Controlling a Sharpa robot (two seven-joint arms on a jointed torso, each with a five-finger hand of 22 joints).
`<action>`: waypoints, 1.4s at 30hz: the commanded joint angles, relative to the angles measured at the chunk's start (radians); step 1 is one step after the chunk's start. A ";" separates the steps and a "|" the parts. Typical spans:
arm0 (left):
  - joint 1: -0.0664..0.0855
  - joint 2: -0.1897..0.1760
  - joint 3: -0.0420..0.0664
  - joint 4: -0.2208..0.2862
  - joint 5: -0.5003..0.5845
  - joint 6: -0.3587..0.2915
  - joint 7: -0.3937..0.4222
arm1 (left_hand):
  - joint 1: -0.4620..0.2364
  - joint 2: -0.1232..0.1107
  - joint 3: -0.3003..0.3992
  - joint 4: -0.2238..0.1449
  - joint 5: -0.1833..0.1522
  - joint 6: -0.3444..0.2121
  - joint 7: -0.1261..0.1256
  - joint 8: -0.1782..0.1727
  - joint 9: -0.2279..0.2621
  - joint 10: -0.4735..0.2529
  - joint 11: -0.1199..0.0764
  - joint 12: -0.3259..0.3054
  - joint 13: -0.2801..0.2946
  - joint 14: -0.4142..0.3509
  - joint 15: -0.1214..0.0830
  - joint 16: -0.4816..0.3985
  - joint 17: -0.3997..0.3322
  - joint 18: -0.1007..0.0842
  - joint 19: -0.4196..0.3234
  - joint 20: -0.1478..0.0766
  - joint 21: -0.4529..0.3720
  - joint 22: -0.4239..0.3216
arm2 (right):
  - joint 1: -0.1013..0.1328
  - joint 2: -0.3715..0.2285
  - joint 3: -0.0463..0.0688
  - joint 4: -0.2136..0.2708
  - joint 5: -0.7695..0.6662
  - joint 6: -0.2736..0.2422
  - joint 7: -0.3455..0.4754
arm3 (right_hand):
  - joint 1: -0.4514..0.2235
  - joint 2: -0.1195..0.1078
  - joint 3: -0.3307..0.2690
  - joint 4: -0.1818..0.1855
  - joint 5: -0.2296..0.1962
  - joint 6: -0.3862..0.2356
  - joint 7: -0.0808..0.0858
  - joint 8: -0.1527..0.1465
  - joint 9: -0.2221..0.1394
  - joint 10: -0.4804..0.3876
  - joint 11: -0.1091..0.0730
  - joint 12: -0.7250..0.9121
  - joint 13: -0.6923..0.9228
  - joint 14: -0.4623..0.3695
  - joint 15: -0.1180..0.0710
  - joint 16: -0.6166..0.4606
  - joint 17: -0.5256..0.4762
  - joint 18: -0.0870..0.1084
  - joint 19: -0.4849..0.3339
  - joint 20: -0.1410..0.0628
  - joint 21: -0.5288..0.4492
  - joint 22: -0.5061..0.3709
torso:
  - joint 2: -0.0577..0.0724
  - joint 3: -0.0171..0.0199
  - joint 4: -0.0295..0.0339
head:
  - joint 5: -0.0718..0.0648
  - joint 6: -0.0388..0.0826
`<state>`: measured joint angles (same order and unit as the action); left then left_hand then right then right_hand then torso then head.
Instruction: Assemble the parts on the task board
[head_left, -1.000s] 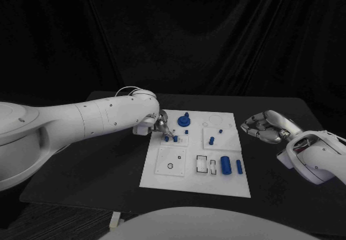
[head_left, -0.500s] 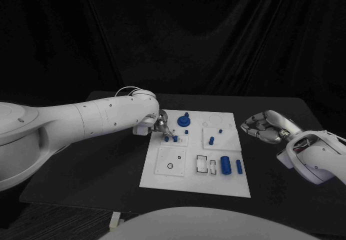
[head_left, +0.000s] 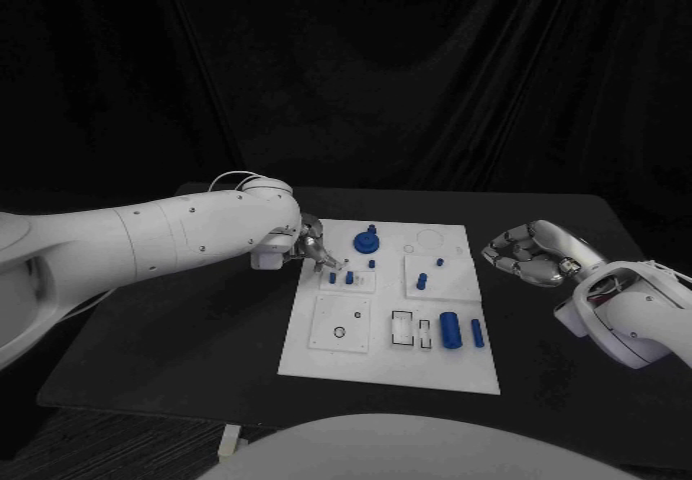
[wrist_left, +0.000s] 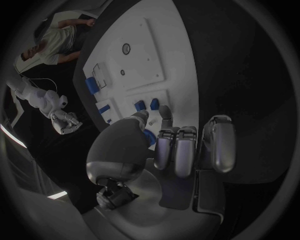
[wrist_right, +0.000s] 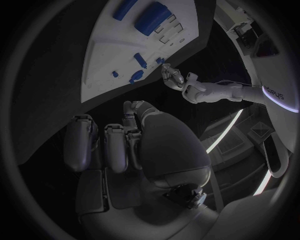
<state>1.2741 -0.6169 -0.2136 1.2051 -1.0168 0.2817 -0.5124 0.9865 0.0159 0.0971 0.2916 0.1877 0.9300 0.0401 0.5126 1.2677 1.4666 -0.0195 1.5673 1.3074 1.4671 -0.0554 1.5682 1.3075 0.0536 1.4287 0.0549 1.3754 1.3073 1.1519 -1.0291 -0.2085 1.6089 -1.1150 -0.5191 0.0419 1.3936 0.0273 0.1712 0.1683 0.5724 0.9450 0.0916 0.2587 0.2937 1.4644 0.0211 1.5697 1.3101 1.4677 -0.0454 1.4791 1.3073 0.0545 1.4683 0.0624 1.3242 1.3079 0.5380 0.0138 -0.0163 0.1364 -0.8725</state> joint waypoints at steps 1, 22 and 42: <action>0.020 -0.024 0.002 0.042 0.004 -0.252 0.178 | -0.120 0.003 -0.074 0.002 -0.040 -0.030 0.009 0.001 0.018 0.104 0.008 0.003 0.263 0.104 0.002 0.003 0.263 -0.006 0.011 0.003 0.013 0.200 | -0.002 -0.009 0.001 0.014 -0.002 -0.032 0.010 | -0.007 0.002 0.006 0.000 0.003 0.000 0.005 -0.001 0.001 0.106 -0.004 0.001 0.261 0.078 -0.007 -0.005 0.158 0.003 0.013 -0.006 -0.004 0.184 | 0.000 0.0003 0.0000 | -0.003 0.000; -0.014 0.016 0.001 -0.049 -0.333 -0.599 0.807 | 0.610 -0.064 0.117 -0.033 -0.043 -0.190 0.098 -0.452 -0.624 -0.842 0.129 -1.053 -0.629 -0.343 0.100 -0.303 -0.278 0.024 -0.126 0.103 -0.076 0.163 | -0.001 -0.020 0.001 0.040 -0.002 -0.048 0.030 | -0.005 0.001 0.009 -0.004 0.009 0.003 0.004 0.001 0.002 0.106 -0.005 0.001 0.261 0.078 -0.007 -0.007 0.156 0.003 0.012 -0.006 -0.005 0.184 | 0.001 -0.0005 0.0001 | -0.034 0.000; -0.088 0.124 0.002 -0.162 -0.564 -0.581 0.773 | 0.511 -0.146 0.088 -0.078 -0.084 -0.078 -0.002 -0.438 -0.902 -0.669 0.082 -1.162 -0.950 -0.138 0.046 -0.251 -0.238 -0.005 0.013 0.043 0.009 0.198 | -0.004 -0.012 0.001 0.035 -0.002 -0.041 0.044 | -0.004 0.000 0.010 -0.005 0.013 0.003 0.004 0.001 0.002 0.106 -0.005 0.001 0.261 0.078 -0.007 -0.008 0.156 0.003 0.012 -0.007 -0.006 0.184 | 0.000 -0.0003 -0.0003 | -0.034 0.000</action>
<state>1.1884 -0.4977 -0.2131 1.0464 -1.5441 -0.2870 0.2441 1.5056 -0.1328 0.1891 0.2151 0.1054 0.8445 0.0359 0.0699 0.3692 0.7840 0.0644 0.3978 0.3559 1.3245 -0.0087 1.3123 1.0683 0.0605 1.4357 0.0982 1.3805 1.3079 1.1512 -1.0411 -0.2085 1.6445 -1.1149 -0.5520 0.0753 1.3936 0.0273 0.1769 0.1626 0.5842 0.9450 0.0916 0.2587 0.2944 1.4644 0.0211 1.5696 1.3101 1.4677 -0.0454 1.4753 1.3073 0.0546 1.4684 0.0624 1.3242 1.3075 0.5384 0.0126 -0.0160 0.1035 -0.8725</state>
